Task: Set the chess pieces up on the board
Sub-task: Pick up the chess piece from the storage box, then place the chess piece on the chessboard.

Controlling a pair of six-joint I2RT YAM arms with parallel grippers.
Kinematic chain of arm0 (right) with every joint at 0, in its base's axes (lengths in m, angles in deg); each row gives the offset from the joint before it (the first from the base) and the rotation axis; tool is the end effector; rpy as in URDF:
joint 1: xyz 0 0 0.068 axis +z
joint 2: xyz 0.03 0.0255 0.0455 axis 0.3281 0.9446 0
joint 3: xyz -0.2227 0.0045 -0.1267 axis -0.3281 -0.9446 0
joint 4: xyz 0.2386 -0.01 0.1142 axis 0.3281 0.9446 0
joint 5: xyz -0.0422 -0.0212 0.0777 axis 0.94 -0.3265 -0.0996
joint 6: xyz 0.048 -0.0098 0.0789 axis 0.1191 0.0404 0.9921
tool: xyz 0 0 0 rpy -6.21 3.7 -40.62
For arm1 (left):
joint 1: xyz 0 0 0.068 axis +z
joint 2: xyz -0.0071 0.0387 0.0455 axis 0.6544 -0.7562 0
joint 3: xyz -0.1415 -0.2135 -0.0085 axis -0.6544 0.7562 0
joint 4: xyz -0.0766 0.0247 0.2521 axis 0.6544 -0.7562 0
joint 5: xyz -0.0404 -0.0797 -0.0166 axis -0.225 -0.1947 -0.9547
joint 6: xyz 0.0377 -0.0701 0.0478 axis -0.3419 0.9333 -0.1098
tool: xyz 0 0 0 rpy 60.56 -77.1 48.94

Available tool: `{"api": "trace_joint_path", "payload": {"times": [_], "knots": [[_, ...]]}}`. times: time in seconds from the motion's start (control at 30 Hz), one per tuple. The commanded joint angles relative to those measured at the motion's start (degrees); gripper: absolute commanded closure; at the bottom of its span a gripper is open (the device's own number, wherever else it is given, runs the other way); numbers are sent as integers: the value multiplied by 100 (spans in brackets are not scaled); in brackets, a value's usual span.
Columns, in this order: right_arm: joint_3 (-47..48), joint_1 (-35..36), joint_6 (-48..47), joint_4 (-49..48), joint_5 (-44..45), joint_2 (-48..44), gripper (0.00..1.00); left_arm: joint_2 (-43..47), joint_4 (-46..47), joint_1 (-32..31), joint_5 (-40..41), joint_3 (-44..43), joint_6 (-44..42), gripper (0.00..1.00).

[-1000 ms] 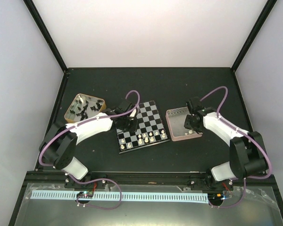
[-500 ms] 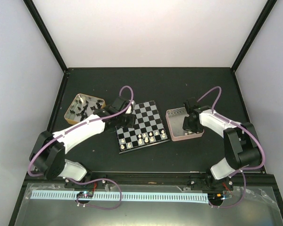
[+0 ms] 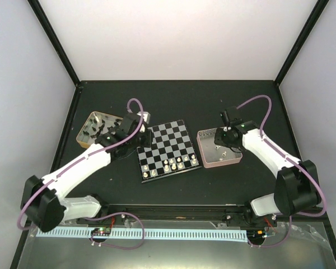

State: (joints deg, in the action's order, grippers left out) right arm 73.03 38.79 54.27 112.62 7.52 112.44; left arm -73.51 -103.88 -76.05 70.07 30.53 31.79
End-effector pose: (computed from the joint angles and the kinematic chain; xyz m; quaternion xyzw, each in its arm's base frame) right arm 0.2770 0.0942 0.1550 0.1175 0.9738 0.0615 0.1848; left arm 0.2527 -0.1751 0.2151 0.0609 0.9225 -0.1845 0.3334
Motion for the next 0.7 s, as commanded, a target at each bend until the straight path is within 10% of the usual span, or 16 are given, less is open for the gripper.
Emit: {"api": "trace_joint_path", "payload": {"times": [0.0,0.67], "knots": [[432,334,-99,-1,-558,-190,99,610,368,92,507,233,148,88],[2678,3529,-457,318,-170,2013,98,3165,1250,167,2658,1537,639,51]]}}
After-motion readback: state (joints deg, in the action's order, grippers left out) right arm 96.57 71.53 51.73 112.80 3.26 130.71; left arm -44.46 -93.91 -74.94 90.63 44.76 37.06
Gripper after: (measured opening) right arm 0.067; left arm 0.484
